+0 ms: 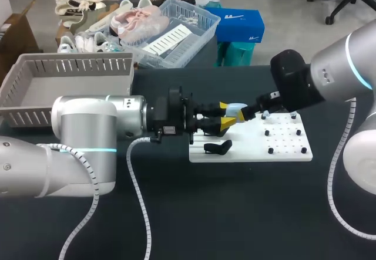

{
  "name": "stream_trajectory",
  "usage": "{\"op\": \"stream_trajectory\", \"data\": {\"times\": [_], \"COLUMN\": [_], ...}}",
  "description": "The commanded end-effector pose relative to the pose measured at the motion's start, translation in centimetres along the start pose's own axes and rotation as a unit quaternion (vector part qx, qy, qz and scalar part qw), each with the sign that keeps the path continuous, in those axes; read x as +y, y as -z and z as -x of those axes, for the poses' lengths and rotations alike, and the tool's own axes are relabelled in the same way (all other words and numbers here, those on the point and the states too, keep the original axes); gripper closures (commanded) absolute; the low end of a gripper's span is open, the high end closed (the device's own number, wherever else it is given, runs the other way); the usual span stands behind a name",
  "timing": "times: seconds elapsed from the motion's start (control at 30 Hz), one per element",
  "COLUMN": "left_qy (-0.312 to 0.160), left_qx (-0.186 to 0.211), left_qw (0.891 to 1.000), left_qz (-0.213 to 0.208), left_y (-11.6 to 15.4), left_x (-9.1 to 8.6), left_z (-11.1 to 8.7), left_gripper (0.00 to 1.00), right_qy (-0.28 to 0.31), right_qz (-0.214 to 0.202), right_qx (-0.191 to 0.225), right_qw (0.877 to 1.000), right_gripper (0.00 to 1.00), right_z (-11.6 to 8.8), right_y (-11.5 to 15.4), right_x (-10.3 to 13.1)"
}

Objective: Pick up each earbud case from the left stands, insert the matching earbuds, close the lid, and place the case in the box.

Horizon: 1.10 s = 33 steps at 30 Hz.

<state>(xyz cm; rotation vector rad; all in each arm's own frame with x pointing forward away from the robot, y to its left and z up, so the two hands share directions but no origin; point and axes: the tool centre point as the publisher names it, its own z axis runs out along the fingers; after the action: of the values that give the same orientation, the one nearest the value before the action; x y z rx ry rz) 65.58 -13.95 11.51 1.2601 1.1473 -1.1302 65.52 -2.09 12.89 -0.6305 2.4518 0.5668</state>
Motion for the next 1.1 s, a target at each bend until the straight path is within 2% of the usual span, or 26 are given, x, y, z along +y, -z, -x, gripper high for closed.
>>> {"op": "stream_trajectory", "data": {"times": [0.03,0.43,0.57,0.67,0.8,0.93,1.1], "left_qy": [0.000,0.000,0.000,0.000,0.000,0.000,0.000], "left_qx": [0.000,0.000,0.000,0.000,0.000,0.000,0.000], "left_qw": [1.000,1.000,1.000,1.000,1.000,1.000,1.000], "left_qz": [-0.001,-0.001,-0.001,-0.001,-0.001,-0.001,-0.001], "left_y": [-0.1,-0.1,-0.1,-0.1,-0.1,-0.1,-0.1], "left_x": [0.0,0.0,0.0,0.0,0.0,0.0,0.0], "left_z": [-0.1,-0.1,-0.1,-0.1,-0.1,-0.1,-0.1], "left_gripper": [1.00,1.00,1.00,1.00,1.00,1.00,1.00], "right_qy": [0.000,0.012,0.017,0.018,0.028,0.041,0.042], "right_qz": [-0.003,-0.015,-0.030,-0.051,-0.099,-0.163,-0.220], "right_qx": [0.000,-0.015,-0.025,-0.034,-0.038,-0.031,-0.010], "right_qw": [1.000,1.000,0.999,0.998,0.994,0.985,0.975], "right_gripper": [0.00,0.00,0.00,0.00,0.00,0.00,0.00], "right_z": [0.3,2.0,2.3,2.5,2.5,1.9,0.8], "right_y": [0.0,0.9,1.6,2.7,3.9,4.4,4.1], "right_x": [0.1,-0.2,-0.8,-1.8,-3.4,-5.3,-8.0]}}
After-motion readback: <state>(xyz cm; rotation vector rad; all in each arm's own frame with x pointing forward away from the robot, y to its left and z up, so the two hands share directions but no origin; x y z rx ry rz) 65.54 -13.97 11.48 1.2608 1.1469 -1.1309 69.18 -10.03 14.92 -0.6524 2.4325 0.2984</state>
